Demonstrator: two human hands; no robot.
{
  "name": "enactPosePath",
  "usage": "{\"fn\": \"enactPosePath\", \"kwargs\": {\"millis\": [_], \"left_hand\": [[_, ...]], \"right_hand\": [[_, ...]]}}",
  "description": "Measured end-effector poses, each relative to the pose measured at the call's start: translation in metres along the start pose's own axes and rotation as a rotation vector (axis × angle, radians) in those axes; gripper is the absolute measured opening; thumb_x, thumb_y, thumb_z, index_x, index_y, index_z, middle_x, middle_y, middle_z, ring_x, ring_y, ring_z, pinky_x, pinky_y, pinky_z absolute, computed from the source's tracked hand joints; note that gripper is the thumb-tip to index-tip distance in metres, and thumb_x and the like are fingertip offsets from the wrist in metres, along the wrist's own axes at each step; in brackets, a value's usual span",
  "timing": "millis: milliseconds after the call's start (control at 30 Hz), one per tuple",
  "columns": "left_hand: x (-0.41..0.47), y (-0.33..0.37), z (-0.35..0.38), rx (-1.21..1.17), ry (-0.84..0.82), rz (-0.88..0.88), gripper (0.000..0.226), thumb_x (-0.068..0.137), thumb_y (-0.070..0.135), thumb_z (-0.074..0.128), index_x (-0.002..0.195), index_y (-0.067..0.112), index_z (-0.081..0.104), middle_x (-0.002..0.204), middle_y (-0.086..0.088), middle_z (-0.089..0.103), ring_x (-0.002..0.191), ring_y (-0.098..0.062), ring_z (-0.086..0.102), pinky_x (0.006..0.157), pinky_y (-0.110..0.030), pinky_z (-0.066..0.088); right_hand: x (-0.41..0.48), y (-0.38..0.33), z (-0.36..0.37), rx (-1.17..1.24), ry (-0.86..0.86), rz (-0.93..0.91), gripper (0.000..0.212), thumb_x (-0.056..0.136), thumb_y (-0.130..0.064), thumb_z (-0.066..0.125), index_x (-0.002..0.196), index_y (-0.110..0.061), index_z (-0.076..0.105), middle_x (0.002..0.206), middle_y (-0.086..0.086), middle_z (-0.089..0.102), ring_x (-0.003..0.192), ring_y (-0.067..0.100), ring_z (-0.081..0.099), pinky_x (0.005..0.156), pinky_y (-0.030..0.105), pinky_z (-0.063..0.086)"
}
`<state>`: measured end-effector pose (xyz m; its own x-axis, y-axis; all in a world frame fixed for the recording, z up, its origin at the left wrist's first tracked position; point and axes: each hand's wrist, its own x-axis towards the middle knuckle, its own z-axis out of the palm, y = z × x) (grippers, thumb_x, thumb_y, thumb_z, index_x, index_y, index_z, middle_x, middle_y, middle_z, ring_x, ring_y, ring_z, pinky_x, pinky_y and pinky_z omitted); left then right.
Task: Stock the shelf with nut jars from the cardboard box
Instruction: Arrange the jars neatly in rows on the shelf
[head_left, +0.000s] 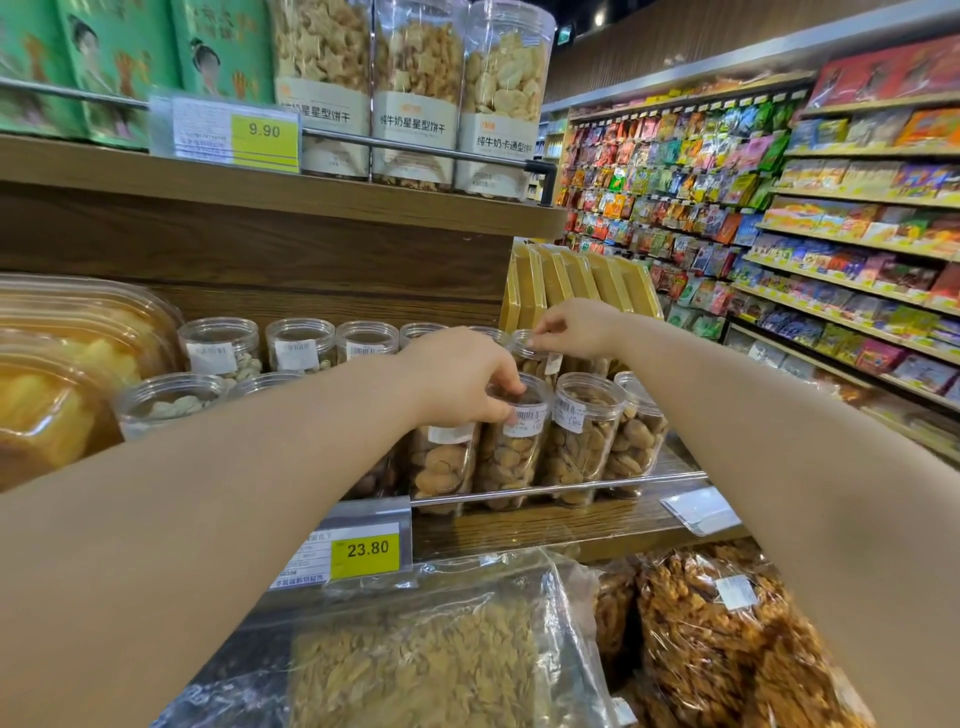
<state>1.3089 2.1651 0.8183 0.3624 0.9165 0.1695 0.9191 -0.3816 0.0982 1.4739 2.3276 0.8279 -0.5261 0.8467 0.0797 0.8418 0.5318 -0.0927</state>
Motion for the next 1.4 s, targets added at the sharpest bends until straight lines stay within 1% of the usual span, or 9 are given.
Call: {"fn": "enactPosePath", "kwargs": {"millis": [200, 467, 600, 767, 900, 1000, 1067, 1267, 1400], "left_hand": [[0.001, -0.001, 0.001, -0.014, 0.013, 0.000, 0.039, 0.087, 0.042, 0.063, 0.124, 0.029, 0.061, 0.122, 0.010, 0.062, 0.111, -0.009, 0.055, 0.088, -0.026, 0.045], [0.000, 0.000, 0.003, 0.002, 0.028, 0.003, 0.039, 0.087, 0.043, 0.062, 0.124, 0.030, 0.061, 0.124, 0.011, 0.062, 0.112, -0.009, 0.055, 0.091, -0.031, 0.048], [0.000, 0.001, 0.002, 0.010, 0.027, -0.003, 0.040, 0.087, 0.042, 0.062, 0.124, 0.029, 0.061, 0.123, 0.010, 0.062, 0.112, -0.009, 0.055, 0.092, -0.034, 0.049], [-0.002, 0.009, -0.003, 0.034, 0.015, -0.023, 0.039, 0.087, 0.040, 0.062, 0.124, 0.028, 0.060, 0.120, 0.009, 0.062, 0.107, -0.008, 0.055, 0.079, -0.024, 0.043], [-0.002, 0.021, -0.005, 0.112, 0.010, -0.056, 0.046, 0.086, 0.048, 0.062, 0.126, 0.025, 0.058, 0.118, 0.005, 0.062, 0.107, -0.014, 0.056, 0.076, -0.026, 0.044], [0.000, 0.026, -0.004, 0.146, 0.015, -0.079, 0.043, 0.087, 0.049, 0.059, 0.122, 0.024, 0.059, 0.117, 0.003, 0.062, 0.107, -0.016, 0.056, 0.078, -0.029, 0.045], [-0.001, 0.027, -0.003, 0.153, 0.018, -0.089, 0.041, 0.088, 0.048, 0.059, 0.121, 0.024, 0.060, 0.116, 0.002, 0.062, 0.107, -0.017, 0.056, 0.081, -0.031, 0.046], [-0.004, 0.029, -0.002, 0.151, 0.022, -0.098, 0.038, 0.089, 0.046, 0.058, 0.120, 0.024, 0.061, 0.114, 0.001, 0.063, 0.105, -0.018, 0.057, 0.086, -0.036, 0.050], [-0.004, 0.030, -0.003, 0.124, 0.025, -0.095, 0.034, 0.089, 0.043, 0.059, 0.117, 0.023, 0.062, 0.110, 0.003, 0.064, 0.100, -0.015, 0.058, 0.081, -0.032, 0.050]], "right_hand": [[-0.010, 0.004, -0.006, 0.073, -0.102, 0.017, 0.046, 0.090, -0.042, 0.059, 0.131, -0.022, 0.056, 0.138, 0.001, 0.050, 0.128, 0.020, 0.044, 0.104, 0.033, 0.031], [-0.004, 0.001, 0.006, 0.001, 0.057, 0.019, 0.039, 0.084, -0.052, 0.063, 0.110, -0.023, 0.064, 0.106, -0.003, 0.058, 0.101, 0.019, 0.056, 0.083, 0.032, 0.046], [-0.012, -0.005, -0.001, -0.010, 0.033, 0.044, 0.044, 0.087, -0.058, 0.051, 0.112, -0.025, 0.065, 0.115, -0.003, 0.063, 0.106, 0.019, 0.057, 0.093, 0.041, 0.048], [-0.051, -0.009, -0.025, 0.053, 0.032, -0.006, 0.035, 0.095, -0.041, 0.049, 0.114, -0.017, 0.067, 0.118, -0.002, 0.063, 0.106, 0.015, 0.055, 0.090, 0.030, 0.042], [-0.088, -0.020, -0.035, -0.057, 0.005, -0.051, 0.047, 0.093, -0.053, 0.046, 0.104, -0.015, 0.071, 0.110, -0.002, 0.067, 0.098, 0.016, 0.061, 0.088, 0.034, 0.049], [-0.112, -0.029, -0.030, -0.242, -0.013, -0.070, 0.059, 0.090, -0.063, 0.039, 0.095, -0.014, 0.071, 0.097, 0.005, 0.069, 0.086, 0.020, 0.063, 0.072, 0.032, 0.050], [-0.120, -0.031, -0.023, -0.350, -0.012, -0.075, 0.058, 0.087, -0.066, 0.042, 0.101, -0.016, 0.069, 0.098, 0.005, 0.067, 0.087, 0.022, 0.062, 0.068, 0.032, 0.049], [-0.126, -0.022, -0.021, -0.214, -0.048, -0.144, 0.034, 0.091, -0.039, 0.058, 0.120, -0.021, 0.060, 0.122, -0.001, 0.058, 0.110, 0.018, 0.053, 0.080, 0.027, 0.040], [-0.125, -0.018, -0.023, -0.083, -0.098, -0.199, 0.035, 0.090, -0.028, 0.062, 0.124, -0.019, 0.059, 0.128, -0.001, 0.056, 0.119, 0.015, 0.049, 0.096, 0.027, 0.036]]}}
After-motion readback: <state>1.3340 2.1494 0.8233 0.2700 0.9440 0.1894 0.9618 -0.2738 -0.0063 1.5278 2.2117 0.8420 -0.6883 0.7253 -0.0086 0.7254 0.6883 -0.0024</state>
